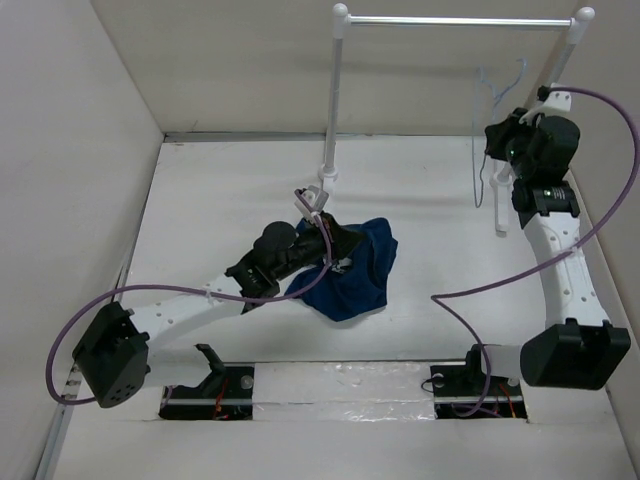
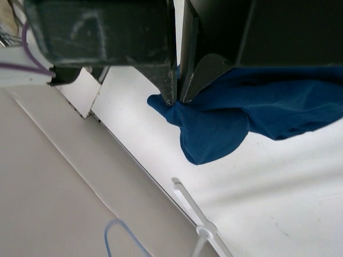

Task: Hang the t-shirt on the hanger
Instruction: Pick up the hanger from the clothesline, then place the T-shirt on the hanger.

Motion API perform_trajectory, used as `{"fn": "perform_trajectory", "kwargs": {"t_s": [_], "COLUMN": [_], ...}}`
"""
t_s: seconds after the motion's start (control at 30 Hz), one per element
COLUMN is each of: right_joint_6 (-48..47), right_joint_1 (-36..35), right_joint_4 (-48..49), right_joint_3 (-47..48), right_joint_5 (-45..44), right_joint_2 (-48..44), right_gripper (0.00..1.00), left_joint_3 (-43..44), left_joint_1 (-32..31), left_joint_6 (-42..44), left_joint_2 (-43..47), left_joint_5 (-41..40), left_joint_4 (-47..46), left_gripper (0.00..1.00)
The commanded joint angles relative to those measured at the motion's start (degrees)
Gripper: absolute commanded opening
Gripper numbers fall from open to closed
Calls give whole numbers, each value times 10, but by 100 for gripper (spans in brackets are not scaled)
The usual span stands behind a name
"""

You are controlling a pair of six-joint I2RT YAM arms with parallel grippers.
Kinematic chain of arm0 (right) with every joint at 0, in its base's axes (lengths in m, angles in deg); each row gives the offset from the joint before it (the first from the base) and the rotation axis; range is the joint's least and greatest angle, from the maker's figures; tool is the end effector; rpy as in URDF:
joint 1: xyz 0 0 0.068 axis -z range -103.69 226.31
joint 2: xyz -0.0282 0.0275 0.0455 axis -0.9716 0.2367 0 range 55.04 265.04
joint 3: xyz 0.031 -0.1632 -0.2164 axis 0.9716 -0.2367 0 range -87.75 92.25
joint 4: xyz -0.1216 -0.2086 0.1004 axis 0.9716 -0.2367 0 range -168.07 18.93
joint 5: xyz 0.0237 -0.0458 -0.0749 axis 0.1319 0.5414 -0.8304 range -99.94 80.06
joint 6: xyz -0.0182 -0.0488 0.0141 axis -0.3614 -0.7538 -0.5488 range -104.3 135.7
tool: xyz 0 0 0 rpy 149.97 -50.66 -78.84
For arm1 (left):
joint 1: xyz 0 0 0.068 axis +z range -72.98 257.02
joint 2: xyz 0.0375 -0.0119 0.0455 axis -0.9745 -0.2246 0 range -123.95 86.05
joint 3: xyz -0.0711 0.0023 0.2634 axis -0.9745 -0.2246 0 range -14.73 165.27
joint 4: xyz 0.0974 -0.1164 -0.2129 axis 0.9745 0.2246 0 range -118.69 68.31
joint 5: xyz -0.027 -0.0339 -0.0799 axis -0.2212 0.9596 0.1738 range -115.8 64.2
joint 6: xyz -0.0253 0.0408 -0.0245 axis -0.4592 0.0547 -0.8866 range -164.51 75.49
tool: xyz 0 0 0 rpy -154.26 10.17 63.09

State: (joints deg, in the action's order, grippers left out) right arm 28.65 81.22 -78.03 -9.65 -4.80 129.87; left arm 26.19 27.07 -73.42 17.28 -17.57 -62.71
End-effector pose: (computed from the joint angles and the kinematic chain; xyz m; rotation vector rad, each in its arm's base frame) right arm 0.3006 -0.0226 0.4351 0.1861 1.6274 0.1810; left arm 0.1747 -0.2158 0.3099 0.4136 1.5321 -1.2071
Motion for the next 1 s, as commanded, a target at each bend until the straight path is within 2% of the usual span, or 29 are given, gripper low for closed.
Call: {"fn": "perform_trajectory", "kwargs": {"t_s": [0.0,0.13,0.2,0.4,0.53,0.67,0.83,0.97], "right_joint_6": [29,42,38,51,16,35,17,17], "right_joint_1": [-5,-53,-67,-102,-125,-140,-140,-140], "right_joint_4": [56,86,79,27,-113,-162,-222,-220], "right_joint_3": [-40,-130,-179,-310,-318,-327,-323,-346], "right_joint_5": [76,122,152,272,292,321,326,347], "right_joint_2": [-74,-170,-230,-390,-499,-566,-598,-595], "right_gripper": [0,0,0,0,0,0,0,0], "left_joint_3": [37,47,53,121,170,211,231,224], "left_joint_1": [14,55,86,129,165,172,172,172], "left_joint_6": [-2,-1,-11,-1,2,23,24,13], "left_joint_2": [8,-11,-25,-101,-123,-129,-135,-127], "left_joint_5": [-30,-48,-38,-33,-33,-47,-59,-47], "left_joint_4": [-45,-58,-70,-69,-43,-18,-1,-4], "left_gripper": [0,0,0,0,0,0,0,0]}}
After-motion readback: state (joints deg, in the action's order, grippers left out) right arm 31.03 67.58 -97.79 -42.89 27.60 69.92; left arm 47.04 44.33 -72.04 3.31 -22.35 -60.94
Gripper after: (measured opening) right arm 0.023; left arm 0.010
